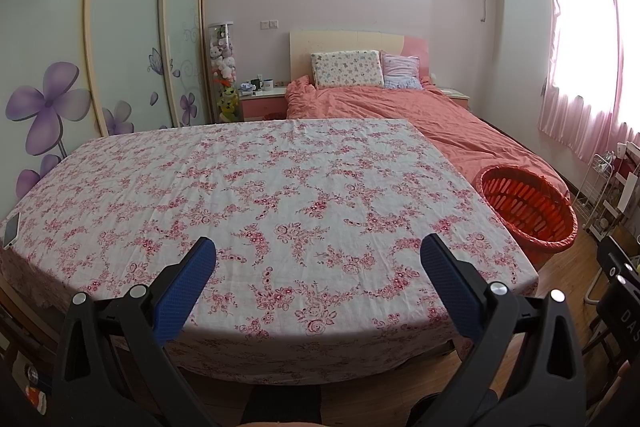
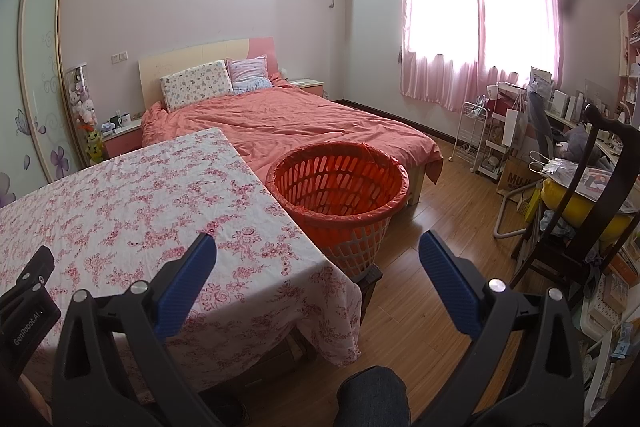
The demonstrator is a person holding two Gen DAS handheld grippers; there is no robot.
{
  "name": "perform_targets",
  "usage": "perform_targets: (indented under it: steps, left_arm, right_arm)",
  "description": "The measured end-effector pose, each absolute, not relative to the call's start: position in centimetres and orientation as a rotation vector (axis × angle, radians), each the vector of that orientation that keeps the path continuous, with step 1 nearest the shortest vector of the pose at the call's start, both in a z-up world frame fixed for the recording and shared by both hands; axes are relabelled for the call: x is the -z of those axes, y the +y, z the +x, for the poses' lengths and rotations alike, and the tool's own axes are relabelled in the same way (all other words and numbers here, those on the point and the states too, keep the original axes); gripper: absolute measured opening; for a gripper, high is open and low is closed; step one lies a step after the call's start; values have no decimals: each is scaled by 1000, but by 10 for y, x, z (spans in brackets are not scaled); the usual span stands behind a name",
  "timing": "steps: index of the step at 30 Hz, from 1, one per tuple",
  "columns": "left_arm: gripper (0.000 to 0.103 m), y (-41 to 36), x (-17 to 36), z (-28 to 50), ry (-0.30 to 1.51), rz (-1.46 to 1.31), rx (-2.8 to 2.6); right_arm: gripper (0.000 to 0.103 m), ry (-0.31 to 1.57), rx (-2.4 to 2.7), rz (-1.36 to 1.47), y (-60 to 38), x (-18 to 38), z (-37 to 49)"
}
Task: Collect trash
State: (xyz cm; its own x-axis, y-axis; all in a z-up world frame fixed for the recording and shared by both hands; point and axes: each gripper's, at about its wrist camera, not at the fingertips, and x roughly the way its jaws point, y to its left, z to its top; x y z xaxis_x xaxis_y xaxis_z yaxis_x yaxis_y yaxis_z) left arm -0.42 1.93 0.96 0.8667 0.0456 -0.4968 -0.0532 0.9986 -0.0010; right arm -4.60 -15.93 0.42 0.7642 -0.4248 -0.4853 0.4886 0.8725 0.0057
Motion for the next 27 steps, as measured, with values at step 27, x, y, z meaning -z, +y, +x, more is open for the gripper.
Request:
perform_targets:
  steps: [27]
  left_arm:
    - [101, 24, -8, -4, 518, -11, -49]
  right_arm:
    - [99, 496, 498, 135, -159, -4, -45]
